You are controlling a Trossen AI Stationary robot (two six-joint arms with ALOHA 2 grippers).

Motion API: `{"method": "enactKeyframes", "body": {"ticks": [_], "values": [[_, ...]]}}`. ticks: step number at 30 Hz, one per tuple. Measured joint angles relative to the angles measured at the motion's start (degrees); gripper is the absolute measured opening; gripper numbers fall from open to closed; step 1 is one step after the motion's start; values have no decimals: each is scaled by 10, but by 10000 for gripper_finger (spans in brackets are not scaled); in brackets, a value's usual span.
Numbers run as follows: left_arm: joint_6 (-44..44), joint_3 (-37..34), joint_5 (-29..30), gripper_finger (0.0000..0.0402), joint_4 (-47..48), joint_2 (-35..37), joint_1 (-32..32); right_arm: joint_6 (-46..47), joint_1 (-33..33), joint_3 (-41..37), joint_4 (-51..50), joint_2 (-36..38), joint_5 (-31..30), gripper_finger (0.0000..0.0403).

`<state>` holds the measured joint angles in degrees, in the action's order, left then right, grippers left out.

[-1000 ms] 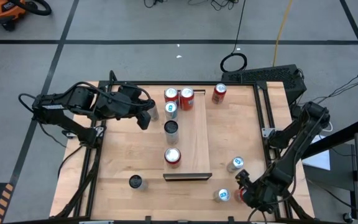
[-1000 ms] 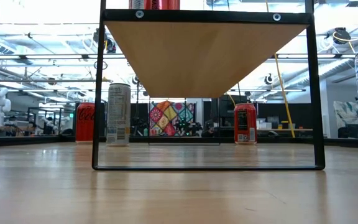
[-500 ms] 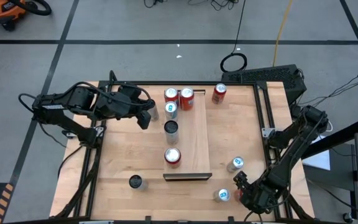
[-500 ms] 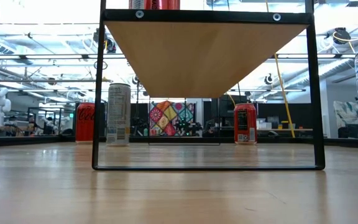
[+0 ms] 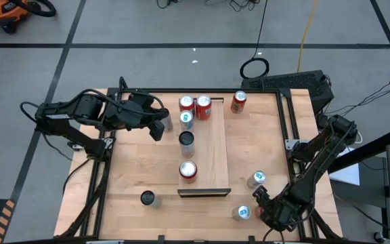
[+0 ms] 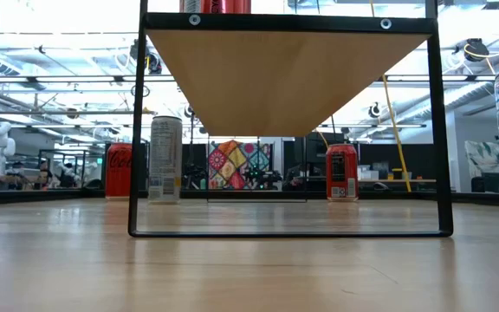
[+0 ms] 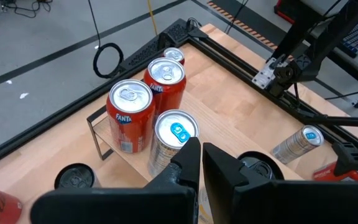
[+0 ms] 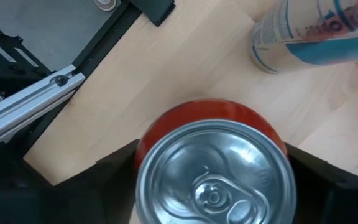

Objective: Place canned beverage on shelf
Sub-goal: Put the orange soda can on the shelf aligned with the other orange soda can

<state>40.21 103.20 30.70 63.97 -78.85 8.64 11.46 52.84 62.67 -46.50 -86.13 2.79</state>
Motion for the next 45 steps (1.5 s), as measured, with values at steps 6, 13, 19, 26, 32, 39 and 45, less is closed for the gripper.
{"method": "enactKeyframes", "body": {"ticks": [6, 13, 19, 26, 32, 39, 45], "values": [[0, 0, 0, 22, 0, 0, 0, 1, 0, 0, -1, 3, 1, 267], [0, 0, 0, 22, -5, 0, 0, 28, 0, 24, -27, 35, 3, 286], [-1, 0, -6, 22, -40, 0, 0, 30, 0, 76, -81, 71, 3, 277], [-28, 0, -7, 26, -119, 0, 15, 29, -1, 164, -129, 104, 1, 278], [-83, 0, -7, 28, -222, 0, 28, 29, -10, 251, -168, 112, -7, 278], [-168, 0, -46, 28, -382, 0, 38, -3, -50, 363, -209, 113, -62, 278], [-226, 0, -81, 36, -480, -7, 38, -46, -104, 447, -225, 113, -104, 278]]}}
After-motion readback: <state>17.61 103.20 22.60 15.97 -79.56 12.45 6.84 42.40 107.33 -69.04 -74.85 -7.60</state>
